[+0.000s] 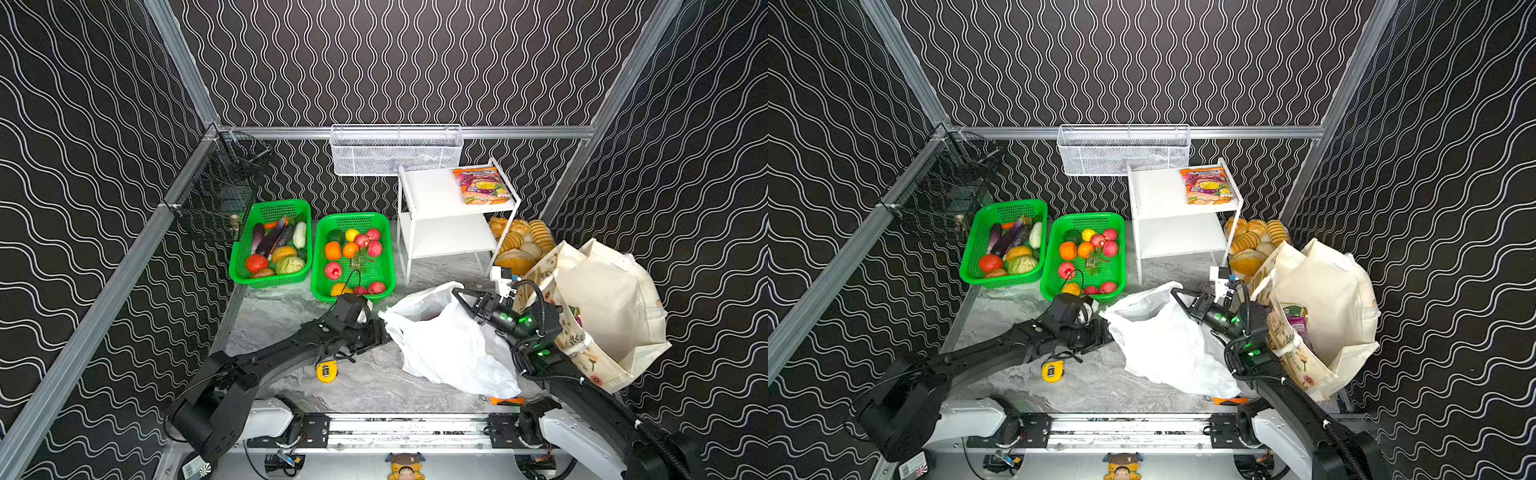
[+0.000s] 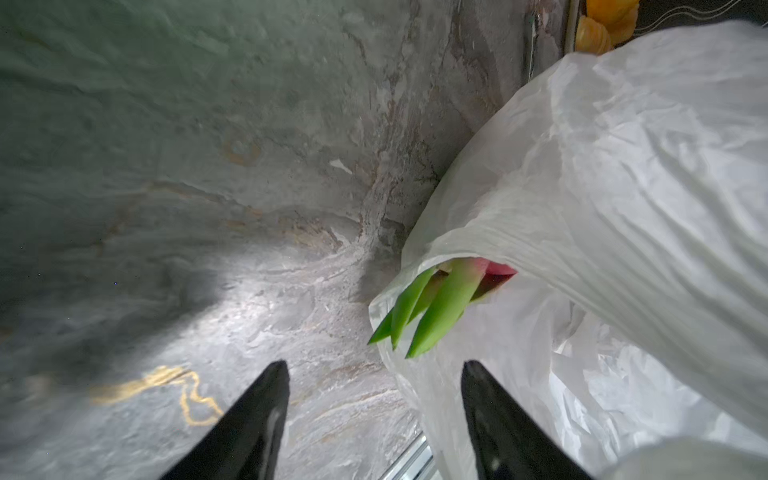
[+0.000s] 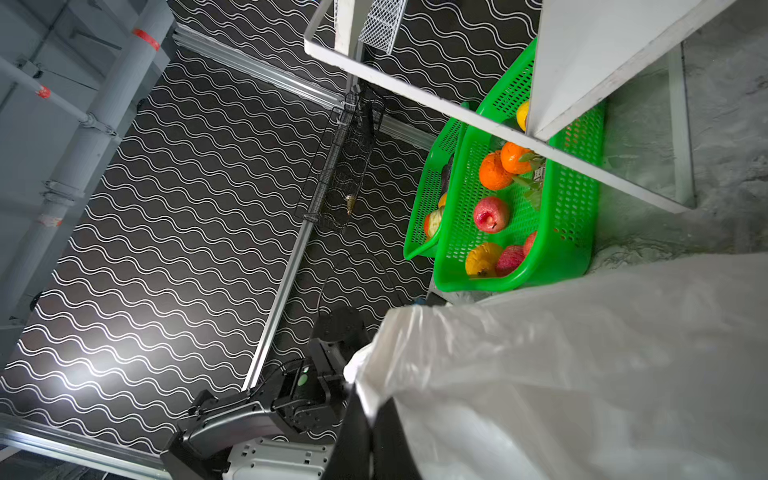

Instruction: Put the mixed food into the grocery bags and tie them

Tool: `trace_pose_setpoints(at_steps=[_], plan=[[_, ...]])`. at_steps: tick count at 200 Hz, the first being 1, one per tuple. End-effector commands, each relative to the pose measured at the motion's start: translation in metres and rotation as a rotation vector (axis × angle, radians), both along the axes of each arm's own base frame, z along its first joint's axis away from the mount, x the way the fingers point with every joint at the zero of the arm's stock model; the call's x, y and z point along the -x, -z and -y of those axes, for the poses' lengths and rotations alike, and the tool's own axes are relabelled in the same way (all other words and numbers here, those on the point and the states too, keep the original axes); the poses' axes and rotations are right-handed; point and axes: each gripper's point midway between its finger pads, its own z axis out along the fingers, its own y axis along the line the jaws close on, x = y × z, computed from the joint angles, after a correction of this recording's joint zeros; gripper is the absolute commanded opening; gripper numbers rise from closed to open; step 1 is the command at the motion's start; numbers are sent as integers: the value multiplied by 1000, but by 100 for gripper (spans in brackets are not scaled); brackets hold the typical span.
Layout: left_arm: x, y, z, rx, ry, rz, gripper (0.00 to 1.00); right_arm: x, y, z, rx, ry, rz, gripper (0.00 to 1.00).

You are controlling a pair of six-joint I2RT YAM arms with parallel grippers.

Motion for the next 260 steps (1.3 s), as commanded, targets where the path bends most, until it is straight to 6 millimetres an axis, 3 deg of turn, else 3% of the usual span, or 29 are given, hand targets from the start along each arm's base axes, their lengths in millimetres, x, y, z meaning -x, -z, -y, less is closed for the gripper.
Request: trace_pose_setpoints(at_steps=[1,39,89,134,186,231,260], plan=[[-7,-6,12,80,-65,0,70,2,-12,2,-42,5,43,0],[1,10,16,84,-88,-41,69,2,-19,6,-95,25,56,0],[-1,9,28,126,-82,-28,62,3,-39,12,-187,41,88,0],[-15,-7,39,180,-50,87,65,5,-52,15,-222,48,105,0],[-19,-39,64,280,138,312,69,8,-73,13,-238,25,130,0],[-18,-49,55,264,154,414,72,1,-63,15,-210,63,102,0],[-6,-46,46,221,213,486,73,-6,-53,18,-227,87,68,0]])
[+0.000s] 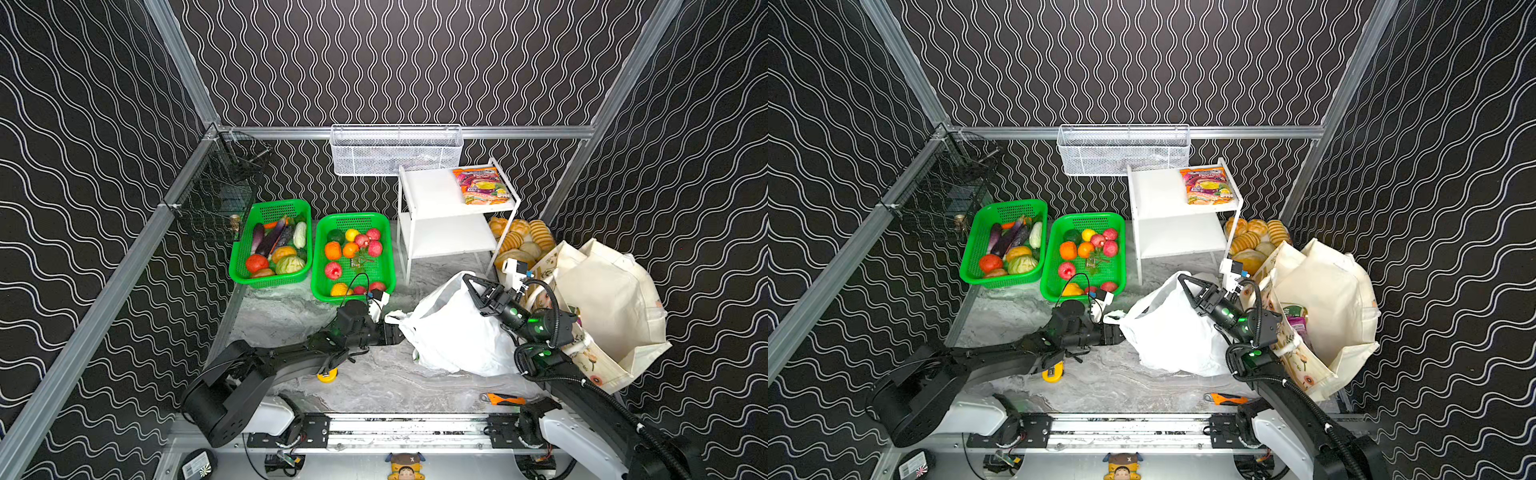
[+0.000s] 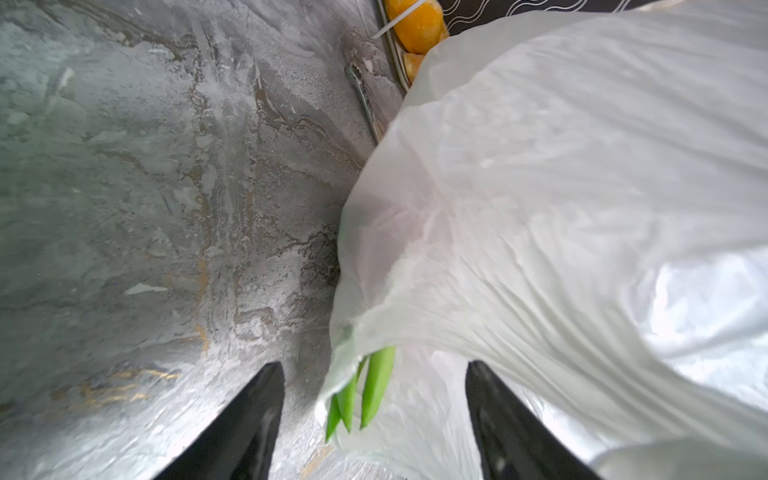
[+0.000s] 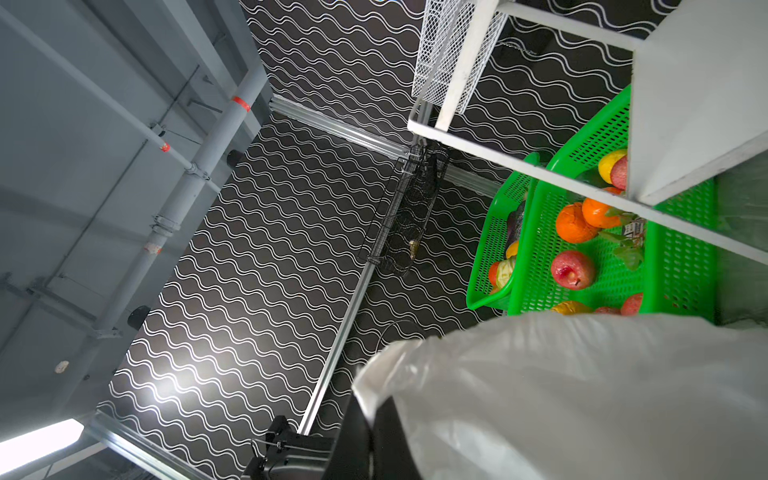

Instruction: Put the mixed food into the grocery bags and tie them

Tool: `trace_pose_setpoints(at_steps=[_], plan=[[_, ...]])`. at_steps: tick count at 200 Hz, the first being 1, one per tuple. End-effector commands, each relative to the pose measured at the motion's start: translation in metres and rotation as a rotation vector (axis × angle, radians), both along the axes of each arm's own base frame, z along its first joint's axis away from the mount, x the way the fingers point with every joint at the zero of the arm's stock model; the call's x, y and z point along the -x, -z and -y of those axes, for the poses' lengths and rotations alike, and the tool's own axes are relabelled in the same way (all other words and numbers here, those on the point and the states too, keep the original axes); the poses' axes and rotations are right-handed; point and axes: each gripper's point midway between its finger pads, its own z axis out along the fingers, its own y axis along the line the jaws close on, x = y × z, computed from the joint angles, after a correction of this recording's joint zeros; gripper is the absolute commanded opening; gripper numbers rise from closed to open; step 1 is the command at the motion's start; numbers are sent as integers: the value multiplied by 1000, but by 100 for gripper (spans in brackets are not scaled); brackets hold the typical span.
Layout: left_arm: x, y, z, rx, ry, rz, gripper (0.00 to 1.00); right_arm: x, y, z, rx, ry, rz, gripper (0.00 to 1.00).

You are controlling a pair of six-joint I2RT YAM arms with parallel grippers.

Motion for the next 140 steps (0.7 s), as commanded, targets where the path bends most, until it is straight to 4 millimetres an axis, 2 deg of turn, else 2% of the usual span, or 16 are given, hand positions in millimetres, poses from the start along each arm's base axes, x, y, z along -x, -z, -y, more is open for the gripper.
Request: trace_pose_setpoints(at_steps=[1,22,50,81,100,111,140], plan=[[5,-3,-3,-32,48,123,73,-5,1,4,-26,23,-7,0],[15,2,-7,-60,84,236,73,-8,5,3,-42,15,-18,0],[10,4,-9,-100,49,374,72,-11,12,-1,-40,-10,-39,0],[-3,4,4,-129,29,522,74,-11,17,-2,-56,-21,-51,0],[0,-1,16,-64,34,588,73,-12,19,-2,-63,-24,-61,0],[0,3,19,-57,22,610,73,-12,19,-2,-69,-26,-63,0],[0,7,29,17,16,618,64,-12,22,-2,-69,-25,-69,0]])
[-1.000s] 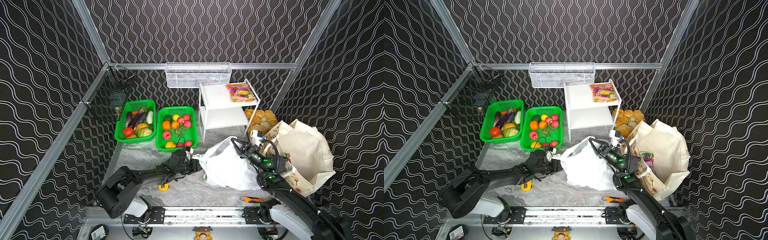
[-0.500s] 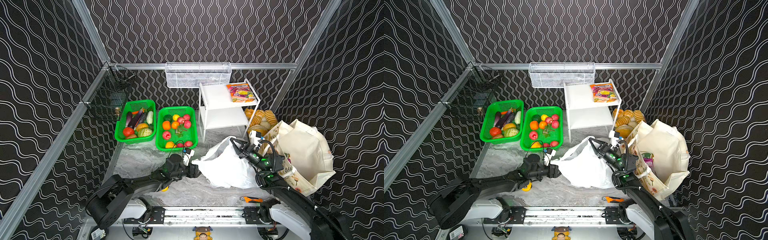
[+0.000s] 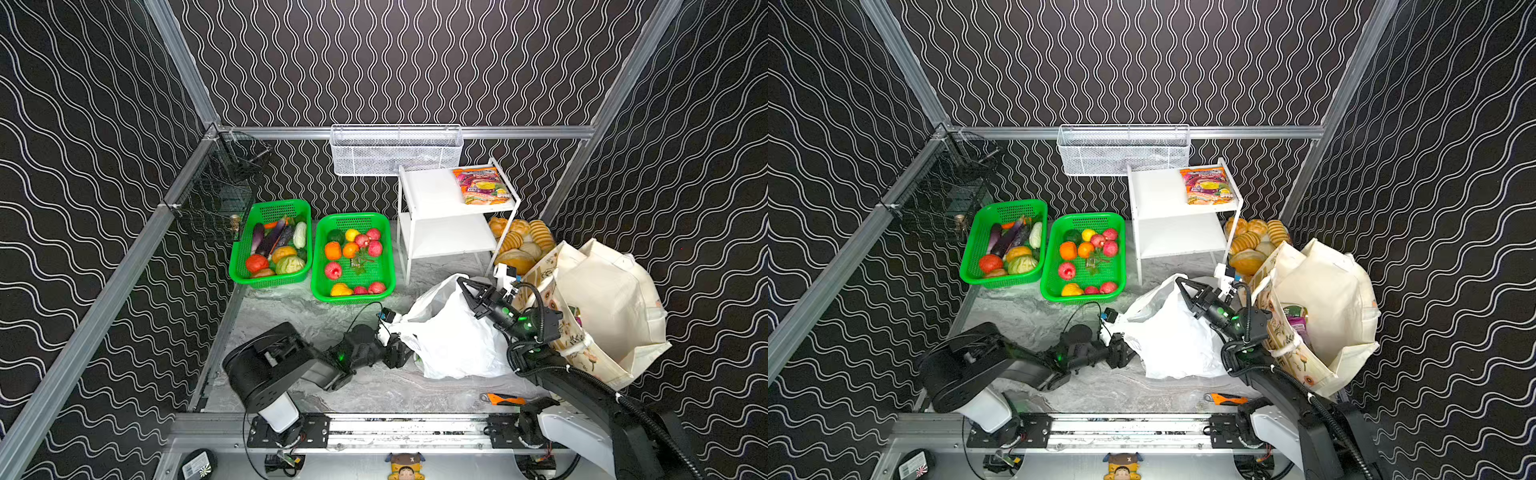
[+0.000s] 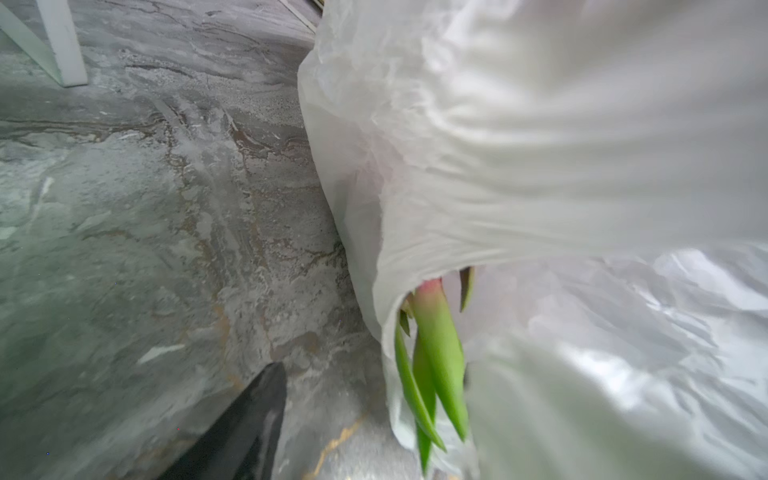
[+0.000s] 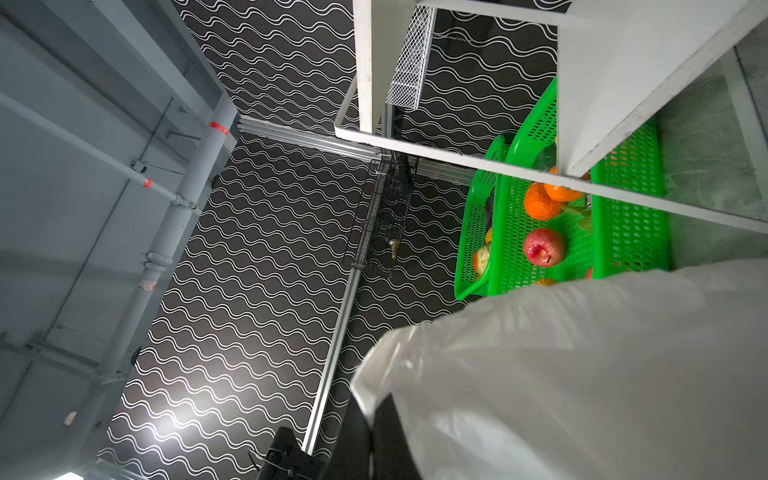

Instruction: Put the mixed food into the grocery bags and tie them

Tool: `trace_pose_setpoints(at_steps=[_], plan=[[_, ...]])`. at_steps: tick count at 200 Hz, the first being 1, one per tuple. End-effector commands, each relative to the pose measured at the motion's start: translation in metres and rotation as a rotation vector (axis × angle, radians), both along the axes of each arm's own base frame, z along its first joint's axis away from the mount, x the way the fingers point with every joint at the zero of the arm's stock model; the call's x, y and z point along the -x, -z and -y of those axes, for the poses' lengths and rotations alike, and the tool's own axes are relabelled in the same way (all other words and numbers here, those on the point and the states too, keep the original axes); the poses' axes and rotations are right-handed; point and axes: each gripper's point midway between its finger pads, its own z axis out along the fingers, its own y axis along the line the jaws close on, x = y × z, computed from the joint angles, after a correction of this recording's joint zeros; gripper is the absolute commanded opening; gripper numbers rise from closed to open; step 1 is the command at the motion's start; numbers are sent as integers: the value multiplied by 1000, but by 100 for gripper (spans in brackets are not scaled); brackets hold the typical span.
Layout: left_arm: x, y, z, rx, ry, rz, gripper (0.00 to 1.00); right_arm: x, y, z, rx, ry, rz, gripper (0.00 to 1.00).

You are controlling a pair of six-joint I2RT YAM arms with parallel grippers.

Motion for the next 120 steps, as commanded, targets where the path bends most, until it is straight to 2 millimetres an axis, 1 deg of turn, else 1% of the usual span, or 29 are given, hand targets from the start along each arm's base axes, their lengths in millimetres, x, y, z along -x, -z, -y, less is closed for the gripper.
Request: trace_pose_setpoints(at_steps=[1,23,54,67,77,90,103,108,116,120], plan=[[-10,-39,13,166,-7,144,63,6,-15,2,-36,-8,54,0],[-13,-37,17,202,-30,145,57,6,-14,2,-30,-7,51,0],[-7,-34,29,187,-10,159,59,7,-14,3,-21,1,49,0],[-7,-34,33,176,-12,157,58,7,-13,3,-19,1,49,0],[-6,-35,36,167,-9,166,55,8,-14,2,-21,-1,52,0],[-8,-32,40,148,-12,163,45,8,-13,2,-24,-4,49,0],[-12,-30,41,129,-29,163,26,9,-14,3,-28,-5,51,0],[-13,-30,39,123,-45,168,17,9,-14,3,-28,-4,51,0],[-15,-34,35,123,-61,185,1,9,-13,4,-26,1,49,0],[-15,-36,32,124,-70,193,0,10,-13,4,-23,3,50,0]])
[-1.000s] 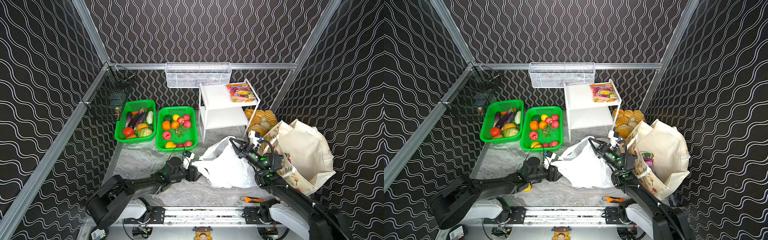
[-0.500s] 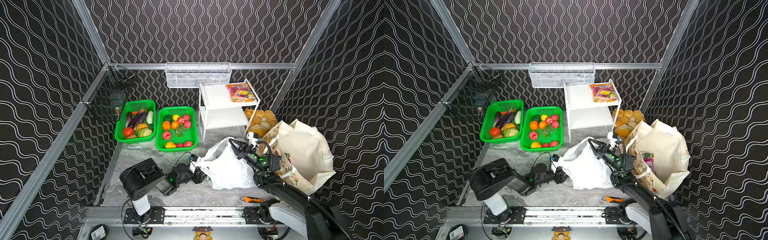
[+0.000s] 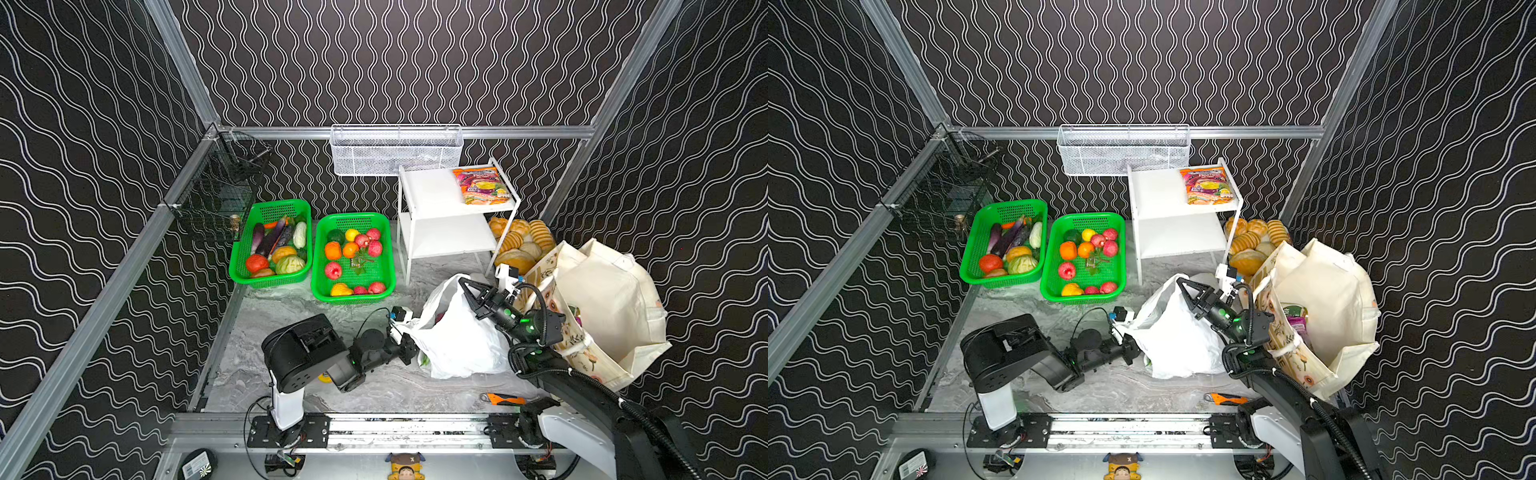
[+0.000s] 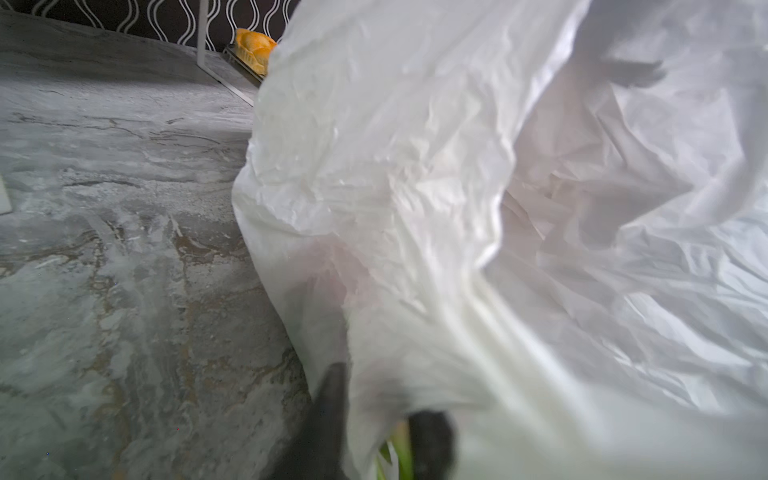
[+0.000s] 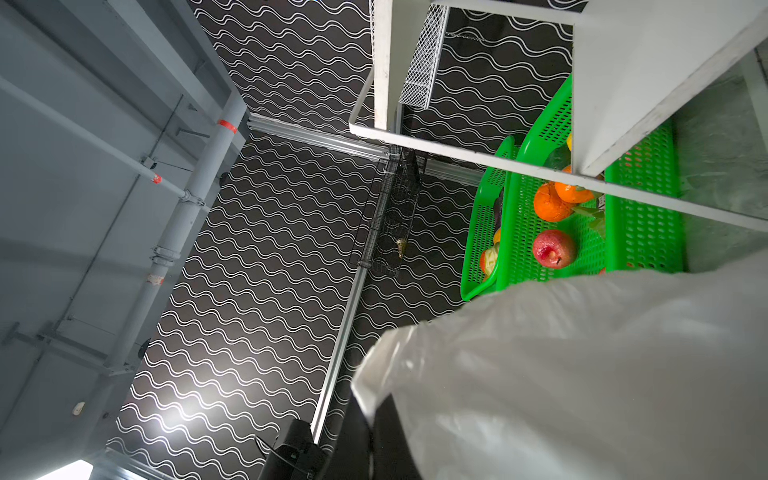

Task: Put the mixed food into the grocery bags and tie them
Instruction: 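Lift the bag upright with the left gripper while the right holds its handle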

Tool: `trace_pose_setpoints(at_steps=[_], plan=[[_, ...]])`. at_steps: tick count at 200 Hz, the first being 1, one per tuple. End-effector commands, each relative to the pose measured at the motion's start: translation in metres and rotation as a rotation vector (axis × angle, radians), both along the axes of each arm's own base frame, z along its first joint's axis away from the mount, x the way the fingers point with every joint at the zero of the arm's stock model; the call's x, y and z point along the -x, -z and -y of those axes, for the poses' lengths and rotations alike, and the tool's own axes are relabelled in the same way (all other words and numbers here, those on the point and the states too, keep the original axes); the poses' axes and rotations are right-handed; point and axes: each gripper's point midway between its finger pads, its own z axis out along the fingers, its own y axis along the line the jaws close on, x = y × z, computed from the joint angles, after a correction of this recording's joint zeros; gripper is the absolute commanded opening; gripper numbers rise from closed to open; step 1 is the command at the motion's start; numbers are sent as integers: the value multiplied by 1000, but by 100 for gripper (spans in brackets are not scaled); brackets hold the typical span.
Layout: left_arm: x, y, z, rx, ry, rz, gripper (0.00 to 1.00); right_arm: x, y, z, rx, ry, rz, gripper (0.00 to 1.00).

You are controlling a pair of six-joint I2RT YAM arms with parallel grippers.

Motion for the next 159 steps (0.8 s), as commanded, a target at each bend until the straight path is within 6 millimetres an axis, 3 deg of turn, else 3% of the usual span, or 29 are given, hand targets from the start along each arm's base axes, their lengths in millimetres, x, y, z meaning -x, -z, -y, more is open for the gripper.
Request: trace_pose_setpoints(at_steps=[1,22,47,74,110,136,159], plan=[[-8,-7,-9,-15,-64,46,0,4,-8,2,-13,3,30,0],[-7,-25,-26,2,-120,68,0,3,-5,3,25,20,29,0],[-2,-64,-40,13,-145,74,0,3,-5,1,95,23,39,0],[4,-96,-47,-189,-122,19,0,4,-4,-1,189,23,43,0],[13,-153,-63,-281,-101,53,0,9,-16,-5,206,-8,75,0],[7,-178,-70,-404,-107,37,0,13,-17,-15,232,-85,67,0],[-1,-203,-71,-444,-97,-20,0,12,-6,-18,276,-112,20,0]])
